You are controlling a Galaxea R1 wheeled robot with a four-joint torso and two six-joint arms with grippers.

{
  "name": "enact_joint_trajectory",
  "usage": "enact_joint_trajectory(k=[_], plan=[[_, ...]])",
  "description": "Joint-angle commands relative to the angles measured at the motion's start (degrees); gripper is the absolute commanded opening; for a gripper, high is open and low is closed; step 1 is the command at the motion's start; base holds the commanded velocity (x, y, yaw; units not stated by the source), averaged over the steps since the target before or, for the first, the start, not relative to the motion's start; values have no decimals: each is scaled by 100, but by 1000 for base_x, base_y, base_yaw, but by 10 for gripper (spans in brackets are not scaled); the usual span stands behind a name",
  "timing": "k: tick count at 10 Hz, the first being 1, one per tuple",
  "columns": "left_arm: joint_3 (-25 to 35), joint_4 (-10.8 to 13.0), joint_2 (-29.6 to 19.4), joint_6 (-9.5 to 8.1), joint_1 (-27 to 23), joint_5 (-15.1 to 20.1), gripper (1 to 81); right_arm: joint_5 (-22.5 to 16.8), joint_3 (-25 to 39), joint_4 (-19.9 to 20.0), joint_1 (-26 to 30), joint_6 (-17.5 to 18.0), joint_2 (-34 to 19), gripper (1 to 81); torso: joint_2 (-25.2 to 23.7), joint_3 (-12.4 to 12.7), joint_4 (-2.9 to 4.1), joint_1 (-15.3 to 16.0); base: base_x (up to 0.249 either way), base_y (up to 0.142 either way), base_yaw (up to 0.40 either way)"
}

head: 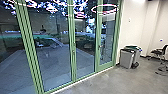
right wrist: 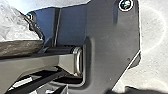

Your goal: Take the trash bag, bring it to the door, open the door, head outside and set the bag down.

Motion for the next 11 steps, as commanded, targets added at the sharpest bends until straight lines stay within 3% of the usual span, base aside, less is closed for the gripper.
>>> enact_joint_trajectory(k=[1,11], plan=[[-19,-29,-45,25,-328,475,10,-349,22,-44,291,-15,3,811,0,0,0,0,145,-71,0],[-19,-29,7,77,-320,475,10,-341,-13,-88,283,-6,30,811,-2,0,0,-5,145,-71,0]])
